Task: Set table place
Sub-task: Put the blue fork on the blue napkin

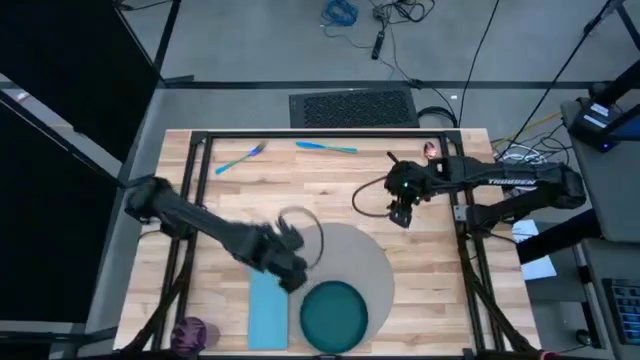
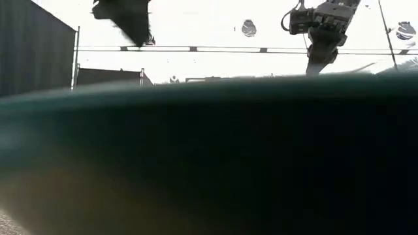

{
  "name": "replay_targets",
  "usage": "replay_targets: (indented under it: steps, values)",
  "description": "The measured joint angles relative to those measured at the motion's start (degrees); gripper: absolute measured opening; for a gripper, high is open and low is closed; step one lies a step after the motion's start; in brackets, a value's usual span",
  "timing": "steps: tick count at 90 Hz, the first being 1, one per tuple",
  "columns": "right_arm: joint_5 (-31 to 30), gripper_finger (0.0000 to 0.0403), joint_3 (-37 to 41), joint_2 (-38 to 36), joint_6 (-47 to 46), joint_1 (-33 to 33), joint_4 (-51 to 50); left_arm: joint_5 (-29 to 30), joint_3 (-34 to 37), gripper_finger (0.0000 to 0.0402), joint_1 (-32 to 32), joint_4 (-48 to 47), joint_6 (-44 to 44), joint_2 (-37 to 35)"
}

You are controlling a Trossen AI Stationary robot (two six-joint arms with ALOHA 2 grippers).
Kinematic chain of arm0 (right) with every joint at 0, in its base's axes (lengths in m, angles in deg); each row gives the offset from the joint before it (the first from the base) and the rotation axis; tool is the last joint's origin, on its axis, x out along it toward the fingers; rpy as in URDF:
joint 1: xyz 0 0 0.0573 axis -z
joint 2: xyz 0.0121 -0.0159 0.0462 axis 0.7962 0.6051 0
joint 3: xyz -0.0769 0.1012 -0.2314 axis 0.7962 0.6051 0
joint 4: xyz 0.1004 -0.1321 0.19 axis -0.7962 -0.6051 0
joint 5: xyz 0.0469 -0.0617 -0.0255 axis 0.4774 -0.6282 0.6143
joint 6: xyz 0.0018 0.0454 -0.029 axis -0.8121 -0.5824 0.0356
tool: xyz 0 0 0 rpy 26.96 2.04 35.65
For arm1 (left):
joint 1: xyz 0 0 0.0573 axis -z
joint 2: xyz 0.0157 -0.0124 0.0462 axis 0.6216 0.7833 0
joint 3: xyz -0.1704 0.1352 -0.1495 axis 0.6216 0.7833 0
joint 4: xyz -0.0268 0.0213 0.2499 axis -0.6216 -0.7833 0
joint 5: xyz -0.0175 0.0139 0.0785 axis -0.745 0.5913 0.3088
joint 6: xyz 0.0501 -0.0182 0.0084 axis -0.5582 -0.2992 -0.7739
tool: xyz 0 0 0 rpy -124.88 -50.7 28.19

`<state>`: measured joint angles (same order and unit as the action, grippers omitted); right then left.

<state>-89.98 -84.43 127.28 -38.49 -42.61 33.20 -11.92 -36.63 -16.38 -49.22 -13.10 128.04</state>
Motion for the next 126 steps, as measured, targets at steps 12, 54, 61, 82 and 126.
replay_targets:
  steps: [12, 54, 61, 82, 126]
  values:
    - [2.9, 0.0194, 0.0, -2.1, 3.2, 5.8, 1.0, 14.6, 1.8, 0.0132, -2.9, 7.3, -10.4, -8.4]
    - [16.0, 0.0194, 0.0, 0.1, 8.4, 17.1, 7.1, -4.4, 10.9, 0.0132, -35.7, 18.3, -30.1, -9.5]
    - [15.9, 0.0194, 0.0, 0.5, 8.3, 17.3, 7.4, -5.5, 11.5, 0.0132, -38.4, 18.6, -23.6, -7.5]
    - [10.5, 0.0194, 0.0, 1.3, 7.3, 16.6, 9.0, -14.2, 11.5, 0.0132, -44.7, 15.9, -29.0, -2.2]
    - [25.5, 0.0194, 0.0, 22.1, 14.5, 24.5, 24.8, -28.3, 11.5, 0.0132, -63.5, 4.1, -44.4, 2.1]
